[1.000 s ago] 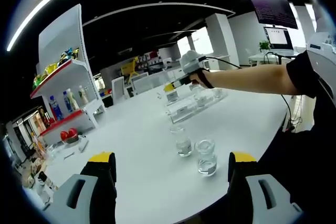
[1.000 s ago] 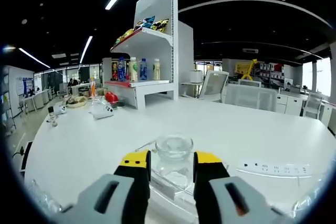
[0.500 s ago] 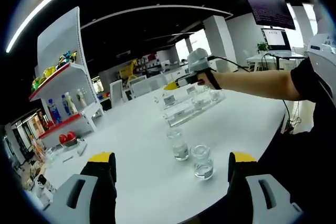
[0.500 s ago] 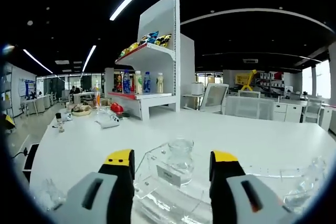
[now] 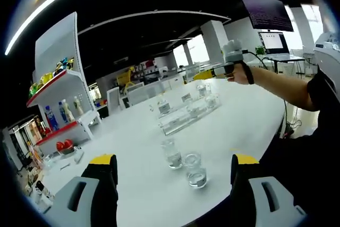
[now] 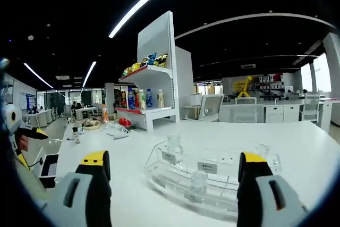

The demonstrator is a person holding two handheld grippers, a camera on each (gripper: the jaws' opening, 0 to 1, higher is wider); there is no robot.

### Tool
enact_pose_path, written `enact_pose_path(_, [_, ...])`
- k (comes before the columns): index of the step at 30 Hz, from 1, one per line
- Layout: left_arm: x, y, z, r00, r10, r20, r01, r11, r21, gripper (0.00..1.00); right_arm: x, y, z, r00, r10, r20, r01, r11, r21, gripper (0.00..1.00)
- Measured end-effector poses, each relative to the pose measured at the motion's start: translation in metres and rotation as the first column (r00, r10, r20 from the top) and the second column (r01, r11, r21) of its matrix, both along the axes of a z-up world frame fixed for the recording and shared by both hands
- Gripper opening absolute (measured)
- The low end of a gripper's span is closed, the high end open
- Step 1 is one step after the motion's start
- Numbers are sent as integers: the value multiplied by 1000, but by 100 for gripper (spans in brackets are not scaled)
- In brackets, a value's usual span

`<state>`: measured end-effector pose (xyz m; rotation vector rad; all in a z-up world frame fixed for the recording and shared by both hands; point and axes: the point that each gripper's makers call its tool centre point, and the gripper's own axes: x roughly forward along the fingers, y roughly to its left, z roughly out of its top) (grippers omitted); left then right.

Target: Identify the label on the chemical reagent bottle, grasp the chemical reagent bottle, and place it in the designated position on the reagent rack

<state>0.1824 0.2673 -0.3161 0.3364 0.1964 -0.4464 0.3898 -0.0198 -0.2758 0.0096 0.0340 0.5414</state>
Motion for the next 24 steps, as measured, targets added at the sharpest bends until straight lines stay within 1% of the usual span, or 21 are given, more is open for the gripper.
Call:
enact_pose_path(2, [-1,-2,0,1000,-5,2,5,1000,-2,88,-25,-18,3,999,-21,25,22,999,-31,97])
enact_pose_path(7, [-3,-7,1,1000,-17,4,17,1000,3,88,-83,-49,5,999,-33,28,35,998,-49,97])
enact_pose_path(13, [-5,-13,6,999,-32,16,32,999,2,88,-140,-92,-2,996,-84,28,87,989,-124,97])
enact_pose_path(15, [-6,-13,6,999,-34,15,34,999,3,88,-156,-104,-2,995,-98,32,101,987,-125,97])
enact_pose_path(19, [-7,-12,6,1000,-27,13,27,1000,11,88,-183,-123,1,990,-132,49,136,986,-92,97])
enact_pose_path(24, [-12,-16,11,999,-32,25,32,999,11,88,-206,-140,-3,986,-161,51,164,984,-63,97])
